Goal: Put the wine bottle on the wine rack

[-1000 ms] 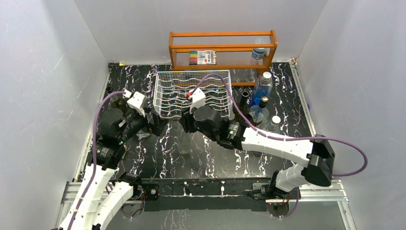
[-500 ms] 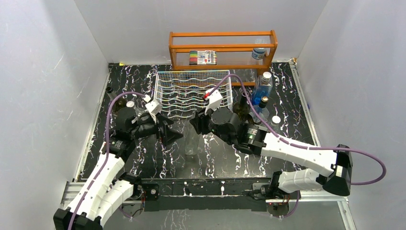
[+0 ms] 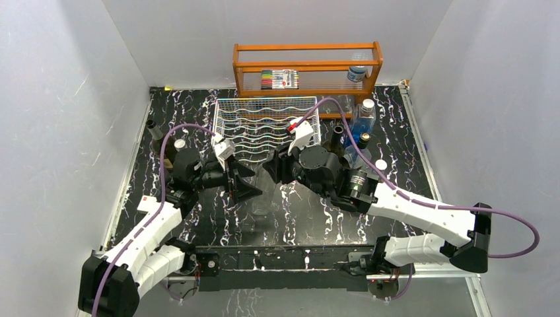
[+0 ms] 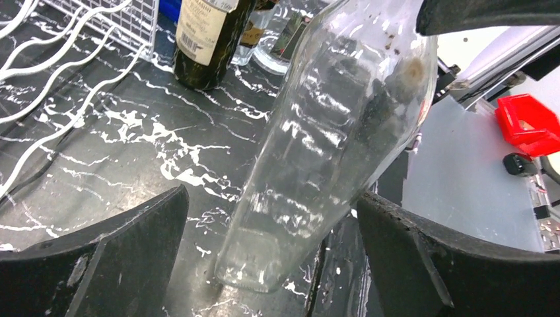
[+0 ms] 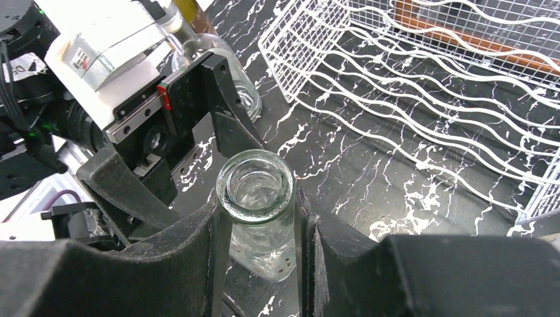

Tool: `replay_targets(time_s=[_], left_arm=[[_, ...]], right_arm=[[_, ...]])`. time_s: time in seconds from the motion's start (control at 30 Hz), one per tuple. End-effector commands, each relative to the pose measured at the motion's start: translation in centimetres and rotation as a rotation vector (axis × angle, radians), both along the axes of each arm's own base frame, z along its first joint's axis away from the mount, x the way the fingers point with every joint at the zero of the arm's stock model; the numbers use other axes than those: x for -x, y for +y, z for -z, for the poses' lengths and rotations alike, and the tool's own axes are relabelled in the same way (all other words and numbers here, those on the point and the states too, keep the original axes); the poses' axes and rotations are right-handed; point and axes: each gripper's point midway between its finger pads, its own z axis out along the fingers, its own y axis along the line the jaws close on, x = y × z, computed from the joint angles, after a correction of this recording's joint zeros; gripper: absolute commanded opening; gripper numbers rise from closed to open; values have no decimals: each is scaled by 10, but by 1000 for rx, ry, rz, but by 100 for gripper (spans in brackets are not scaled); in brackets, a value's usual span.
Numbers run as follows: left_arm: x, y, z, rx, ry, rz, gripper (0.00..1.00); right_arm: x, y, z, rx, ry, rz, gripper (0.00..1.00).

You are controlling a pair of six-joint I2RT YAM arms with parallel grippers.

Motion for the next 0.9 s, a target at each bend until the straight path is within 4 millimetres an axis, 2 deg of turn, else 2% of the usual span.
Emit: replay_targets(time_s=[0.0,0.13,0.43,0.63,0.77,0.87], left_arm=[[6,-9,-25,91,-113,89,98],[17,-12,-20,78,-137,135,98],[23,-12,-12,9,-200,188,97],[36,-15,-8,19,-225,260,91],[35,-18,-12,25,-265,269,89],[32,-20,-15,27,-292,270,82]], right_arm=[[4,0,-75,-218,-49,-19,21],[6,1,-78,-230,-45,-27,21],[11,1,-92,-291,-50,-53,21],[11,0,-103,-321,-56,-52,21],[13,3,-106,-330,-53,-72,21],[16,5,-108,-336,-50,-90,21]])
